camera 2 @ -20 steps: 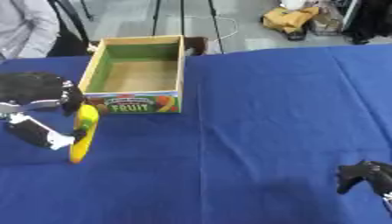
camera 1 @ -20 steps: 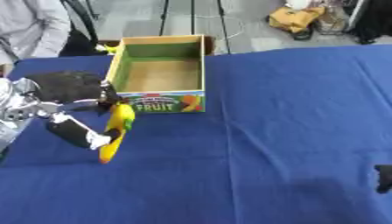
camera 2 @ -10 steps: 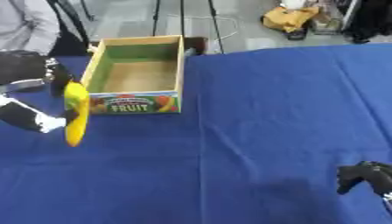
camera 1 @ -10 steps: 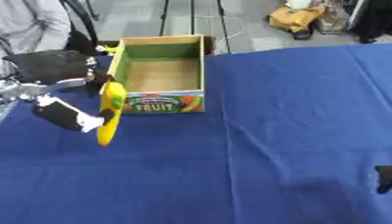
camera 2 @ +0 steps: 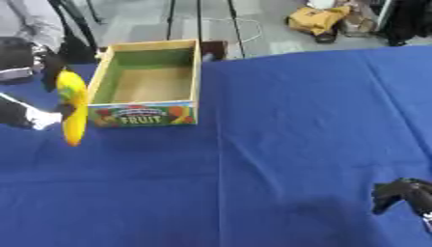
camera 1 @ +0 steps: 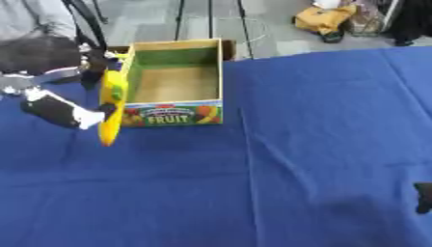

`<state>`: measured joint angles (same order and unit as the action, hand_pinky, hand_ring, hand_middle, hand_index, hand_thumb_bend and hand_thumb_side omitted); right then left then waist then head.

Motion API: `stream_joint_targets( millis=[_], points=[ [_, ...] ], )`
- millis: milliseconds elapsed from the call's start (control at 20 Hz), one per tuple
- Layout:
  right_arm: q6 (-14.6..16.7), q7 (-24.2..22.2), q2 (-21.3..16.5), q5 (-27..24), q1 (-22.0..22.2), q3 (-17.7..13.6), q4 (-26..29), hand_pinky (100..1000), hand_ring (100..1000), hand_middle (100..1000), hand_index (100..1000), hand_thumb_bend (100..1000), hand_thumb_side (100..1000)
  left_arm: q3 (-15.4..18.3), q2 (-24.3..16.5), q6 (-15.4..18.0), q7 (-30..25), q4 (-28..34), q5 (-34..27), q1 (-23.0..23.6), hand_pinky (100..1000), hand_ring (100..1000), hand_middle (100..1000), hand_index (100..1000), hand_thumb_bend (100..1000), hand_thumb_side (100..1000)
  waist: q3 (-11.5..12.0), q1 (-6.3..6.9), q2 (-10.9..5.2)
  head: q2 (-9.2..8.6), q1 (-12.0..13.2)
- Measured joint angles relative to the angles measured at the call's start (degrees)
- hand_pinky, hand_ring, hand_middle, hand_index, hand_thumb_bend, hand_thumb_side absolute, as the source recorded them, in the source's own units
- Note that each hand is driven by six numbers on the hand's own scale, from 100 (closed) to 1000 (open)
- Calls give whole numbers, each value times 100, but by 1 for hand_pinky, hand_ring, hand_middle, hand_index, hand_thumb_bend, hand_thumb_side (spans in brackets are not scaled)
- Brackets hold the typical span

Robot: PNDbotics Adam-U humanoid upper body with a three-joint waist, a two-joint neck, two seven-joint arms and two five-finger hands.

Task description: Pick up objects on the table and place them in the box.

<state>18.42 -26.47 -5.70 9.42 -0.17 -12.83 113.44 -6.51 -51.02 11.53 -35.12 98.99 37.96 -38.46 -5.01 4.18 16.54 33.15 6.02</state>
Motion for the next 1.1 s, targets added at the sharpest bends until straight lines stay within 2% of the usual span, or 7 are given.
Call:
stream_joint_targets(
  millis=[350, 600, 1100],
  points=[
    [4, 15, -13, 9, -13, -8, 0, 779, 476, 492, 630, 100, 1000, 145, -45, -71, 244, -412, 46, -256, 291, 492, 364, 457, 100, 472, -60, 47, 24, -45, 56],
    [21, 30, -14, 25, -33, -19, 0, 780, 476, 492, 630, 100, 1000, 217, -47, -56, 411, -780, 75, -486, 286, 489, 361, 454, 100, 468, -92, 80, 90, -58, 93],
    [45, 27, -14, 162, -112, -19, 0, 781, 476, 492, 629, 100, 1000, 352, -46, -45, 907, -1442, 426, -1022, 272, 484, 353, 450, 100, 459, -220, 188, 240, -204, 222]
  ],
)
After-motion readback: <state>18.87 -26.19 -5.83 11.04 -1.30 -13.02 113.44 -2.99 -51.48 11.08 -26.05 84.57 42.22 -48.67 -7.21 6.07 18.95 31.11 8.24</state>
